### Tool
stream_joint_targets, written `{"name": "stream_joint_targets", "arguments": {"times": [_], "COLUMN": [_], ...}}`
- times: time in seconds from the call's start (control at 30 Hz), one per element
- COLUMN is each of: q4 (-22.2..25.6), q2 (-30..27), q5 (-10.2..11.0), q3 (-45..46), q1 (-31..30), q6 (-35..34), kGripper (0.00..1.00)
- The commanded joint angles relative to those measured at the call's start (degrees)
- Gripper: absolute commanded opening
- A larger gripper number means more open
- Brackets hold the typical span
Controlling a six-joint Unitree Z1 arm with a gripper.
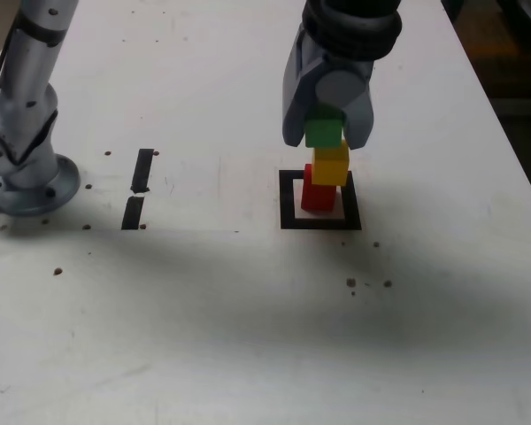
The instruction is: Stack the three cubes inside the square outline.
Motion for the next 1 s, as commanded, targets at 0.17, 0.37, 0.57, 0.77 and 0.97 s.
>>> {"name": "stream_joint_targets", "arguments": {"times": [0.17, 0.37, 0.57, 0.77, 0.97], "q4": [0.48, 0.46, 0.33, 0.34, 0.33], "q2": [1.34, 2.12, 2.17, 1.94, 1.87], "q5": [-0.02, -0.58, -0.69, -1.02, -1.13], "q3": [-0.01, -0.04, -0.36, -0.92, -0.63], "q1": [0.75, 0.92, 0.91, 0.91, 0.92], "q6": [0.31, 0.31, 0.34, 0.40, 0.46], "kGripper": [0.08, 0.11, 0.16, 0.32, 0.46]}}
